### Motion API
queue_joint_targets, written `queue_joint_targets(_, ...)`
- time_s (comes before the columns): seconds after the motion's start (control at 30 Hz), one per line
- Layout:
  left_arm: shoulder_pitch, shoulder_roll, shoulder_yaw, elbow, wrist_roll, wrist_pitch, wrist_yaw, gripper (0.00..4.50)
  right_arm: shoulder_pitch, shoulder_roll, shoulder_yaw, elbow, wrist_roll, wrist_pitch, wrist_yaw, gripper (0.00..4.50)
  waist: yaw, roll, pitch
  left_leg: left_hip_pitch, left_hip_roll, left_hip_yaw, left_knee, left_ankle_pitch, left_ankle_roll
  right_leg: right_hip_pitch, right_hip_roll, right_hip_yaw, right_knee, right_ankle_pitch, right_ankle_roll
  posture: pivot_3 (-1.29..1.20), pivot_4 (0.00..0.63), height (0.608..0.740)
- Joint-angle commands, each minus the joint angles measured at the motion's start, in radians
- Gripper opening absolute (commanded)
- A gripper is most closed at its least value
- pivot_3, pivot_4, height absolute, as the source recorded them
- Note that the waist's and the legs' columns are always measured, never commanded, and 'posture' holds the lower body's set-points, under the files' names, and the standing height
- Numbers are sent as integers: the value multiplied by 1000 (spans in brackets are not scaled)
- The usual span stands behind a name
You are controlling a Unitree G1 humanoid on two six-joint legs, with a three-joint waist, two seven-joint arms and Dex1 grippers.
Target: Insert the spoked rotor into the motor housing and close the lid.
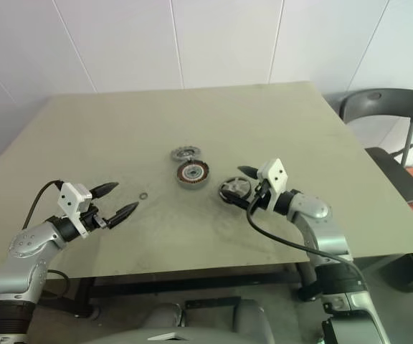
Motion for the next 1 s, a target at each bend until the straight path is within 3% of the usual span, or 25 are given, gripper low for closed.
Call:
queue_joint_targets(0.03,-2,2,16,-36,-12,-21,-1,4449,-22,0,-9,-33,10,0,2,4500,-1,0,0,0,0,0,0,0,0,0,0,0,0,0,0,0,0,740)
queue_joint_targets(1.0,15,4,19,-61,-9,-17,19,4449,-32,25,12,-10,2,-10,6,4500,0,0,0,0,0,0,0,0,0,0,0,0,0,0,0,0,0,740)
